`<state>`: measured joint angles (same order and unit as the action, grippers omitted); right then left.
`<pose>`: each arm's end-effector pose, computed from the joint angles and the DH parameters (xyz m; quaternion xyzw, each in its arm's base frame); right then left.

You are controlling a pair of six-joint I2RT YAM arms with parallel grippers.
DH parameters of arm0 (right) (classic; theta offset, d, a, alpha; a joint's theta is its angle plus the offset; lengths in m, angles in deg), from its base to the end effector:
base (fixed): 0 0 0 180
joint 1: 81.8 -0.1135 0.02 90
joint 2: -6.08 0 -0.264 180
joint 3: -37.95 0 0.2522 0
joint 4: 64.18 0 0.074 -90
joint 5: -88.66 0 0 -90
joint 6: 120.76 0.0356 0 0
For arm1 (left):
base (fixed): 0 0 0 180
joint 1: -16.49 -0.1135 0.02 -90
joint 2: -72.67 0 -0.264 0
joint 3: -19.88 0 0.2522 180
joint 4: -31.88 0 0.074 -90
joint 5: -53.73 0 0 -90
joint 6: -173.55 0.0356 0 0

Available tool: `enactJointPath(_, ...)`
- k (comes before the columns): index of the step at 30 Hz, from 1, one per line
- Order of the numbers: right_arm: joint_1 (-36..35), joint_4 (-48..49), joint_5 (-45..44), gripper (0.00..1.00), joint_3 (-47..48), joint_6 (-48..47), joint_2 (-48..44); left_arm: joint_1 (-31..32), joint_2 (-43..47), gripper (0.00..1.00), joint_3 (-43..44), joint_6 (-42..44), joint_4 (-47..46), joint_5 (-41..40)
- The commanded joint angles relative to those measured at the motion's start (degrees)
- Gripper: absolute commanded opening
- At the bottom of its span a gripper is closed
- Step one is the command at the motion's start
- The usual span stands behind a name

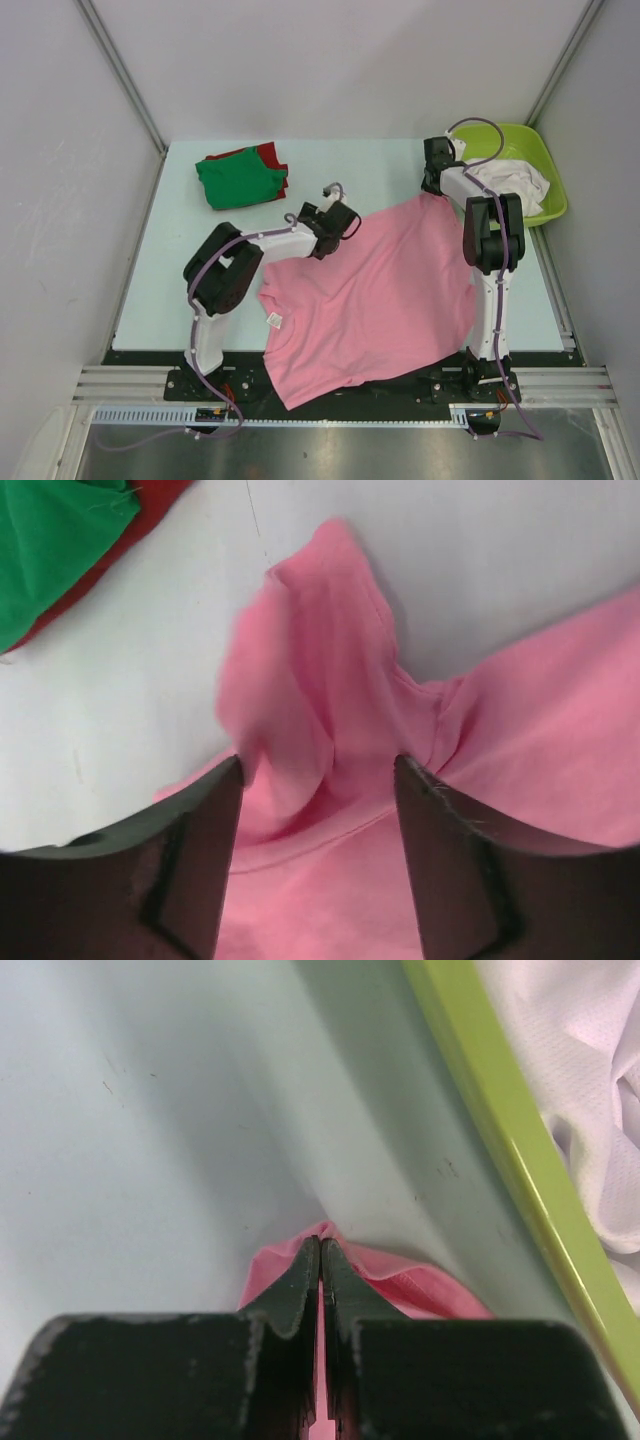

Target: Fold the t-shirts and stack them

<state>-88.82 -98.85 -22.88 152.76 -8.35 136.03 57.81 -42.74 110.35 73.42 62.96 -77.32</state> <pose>0.4999 0.0484 0.1682 0.1872 0.9057 -0.0840 0.3710 0.3296 -0.2586 0.1620 0.1421 0.8902 0.1833 0.3921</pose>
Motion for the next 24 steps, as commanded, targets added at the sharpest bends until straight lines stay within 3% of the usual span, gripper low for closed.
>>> enactJointPath(1,-0.2,0.6,0.0,0.0,0.3,0.1,-3.6,0.7,1.0,0.75,-1.9,0.9,1.1,-9.7)
enactJointPath(4,-0.1,0.5,0.3,0.0,0.2,0.0,-3.2,0.6,5.1,0.99,-3.0,-1.3,0.8,-7.1)
enactJointPath(10,-0.1,0.6,0.7,0.0,0.4,0.2,-2.9,-2.1,10.6,1.0,0.4,-1.5,2.2,-3.6)
enactJointPath(11,-0.3,0.6,0.7,0.0,0.4,0.2,-2.8,-5.9,11.6,1.0,2.3,-2.3,3.0,2.5)
enactJointPath(13,-0.2,0.8,0.6,0.0,0.4,0.2,-2.8,-8.3,11.5,1.0,2.7,-3.3,2.6,6.3)
enactJointPath(17,-0.2,0.7,0.6,0.0,0.4,0.2,-2.7,-15.8,8.5,0.99,5.3,-5.1,3.9,19.6)
enactJointPath(24,-0.8,0.9,0.4,0.0,0.1,-0.2,-2.4,-22.4,0.7,0.96,10.8,-5.2,5.3,29.8)
